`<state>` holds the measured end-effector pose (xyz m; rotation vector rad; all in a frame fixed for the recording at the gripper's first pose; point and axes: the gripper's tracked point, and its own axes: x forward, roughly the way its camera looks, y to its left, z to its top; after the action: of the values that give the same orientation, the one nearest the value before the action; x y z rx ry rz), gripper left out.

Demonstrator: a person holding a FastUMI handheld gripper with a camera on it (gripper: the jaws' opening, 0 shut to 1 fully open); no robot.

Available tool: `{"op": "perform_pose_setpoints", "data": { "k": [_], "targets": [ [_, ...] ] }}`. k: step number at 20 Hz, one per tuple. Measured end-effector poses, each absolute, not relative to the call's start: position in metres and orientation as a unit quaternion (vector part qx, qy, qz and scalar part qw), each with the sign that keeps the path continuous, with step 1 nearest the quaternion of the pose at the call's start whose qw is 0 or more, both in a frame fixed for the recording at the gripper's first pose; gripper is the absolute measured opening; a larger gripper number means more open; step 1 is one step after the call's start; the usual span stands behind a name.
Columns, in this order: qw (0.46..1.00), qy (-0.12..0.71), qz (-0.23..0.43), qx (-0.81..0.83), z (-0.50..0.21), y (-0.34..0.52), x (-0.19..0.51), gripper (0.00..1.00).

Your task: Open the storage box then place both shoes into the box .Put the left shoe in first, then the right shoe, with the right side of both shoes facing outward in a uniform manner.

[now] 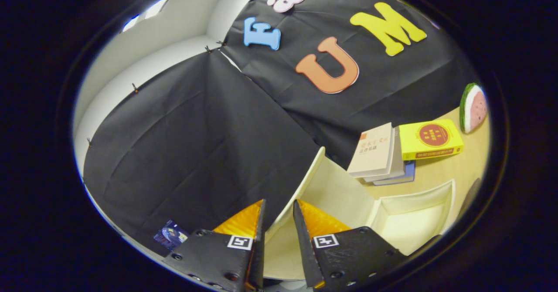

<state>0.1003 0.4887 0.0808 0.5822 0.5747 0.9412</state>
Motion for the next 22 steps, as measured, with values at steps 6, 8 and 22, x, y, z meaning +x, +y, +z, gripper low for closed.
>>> {"op": "perform_pose_setpoints", "data": {
  "k": [6,8,22],
  "targets": [
    [0.815,0.268,0.447,0.254,0.08,0.494,0.092,0.79],
    [0.841,0.255,0.423,0.222,0.071,0.477,0.102,0.86],
    [0.952,0.192,0.227,-0.072,-0.053,0.27,0.155,0.96]
  ]
}}
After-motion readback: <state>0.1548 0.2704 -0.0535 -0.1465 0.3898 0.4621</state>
